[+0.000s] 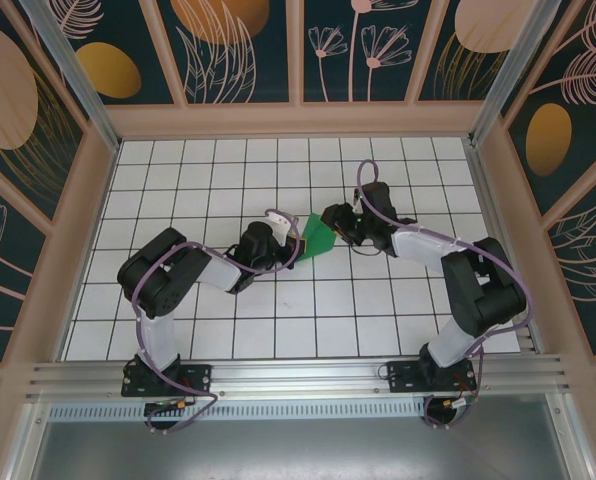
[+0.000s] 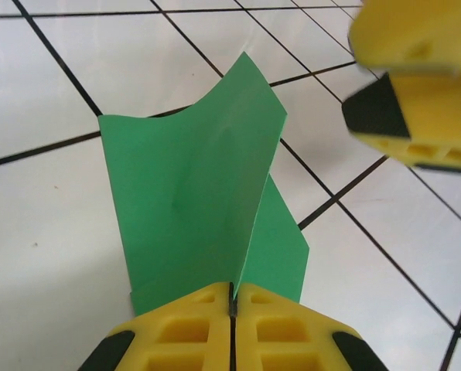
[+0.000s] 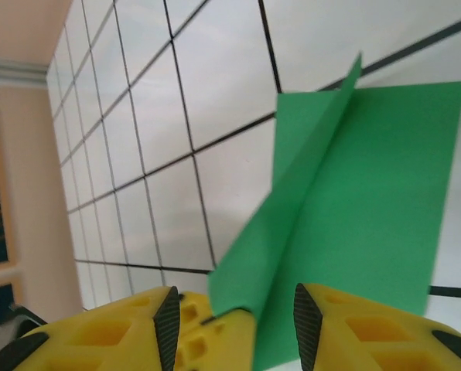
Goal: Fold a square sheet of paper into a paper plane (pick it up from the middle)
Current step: Fourth fold the wing at the center of the table.
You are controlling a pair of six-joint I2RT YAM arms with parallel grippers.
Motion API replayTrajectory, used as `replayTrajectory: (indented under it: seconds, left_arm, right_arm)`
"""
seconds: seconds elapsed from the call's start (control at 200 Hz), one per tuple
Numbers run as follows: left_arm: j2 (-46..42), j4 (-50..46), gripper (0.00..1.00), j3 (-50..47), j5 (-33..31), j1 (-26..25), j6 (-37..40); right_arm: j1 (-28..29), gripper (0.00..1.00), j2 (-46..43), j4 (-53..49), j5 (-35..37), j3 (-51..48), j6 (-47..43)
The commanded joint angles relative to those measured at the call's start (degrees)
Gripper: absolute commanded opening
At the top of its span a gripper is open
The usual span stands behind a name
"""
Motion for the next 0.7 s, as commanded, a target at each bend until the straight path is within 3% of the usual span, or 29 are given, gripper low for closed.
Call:
replayTrajectory:
  seconds: [0.0, 0.29, 0.535, 0.696]
  left_arm:
    - [1.6, 1.6, 0.07, 0.3, 4.1, -0.2, -6.5]
    - [2.9, -0.9, 0.07, 0.3, 5.4, -0.2, -4.6]
    - [1.6, -1.6, 0.09, -0.1, 5.0, -0.2, -1.8]
    - [0.9, -1.9, 0.10, -0.2, 5.1, -0.1, 1.4]
  right_arm:
    - [-0.6, 0.45, 0.1, 3.0, -2.8, -2.1, -6.3]
    - [-0.9, 0.37, 4.5, 3.6, -4.8, -0.8, -8.5]
    - [-1.1, 0.50, 6.3, -3.6, -3.1, 4.2, -7.4]
    - [-1.1, 0.49, 9.9, -11.7, -2.7, 9.9, -5.5]
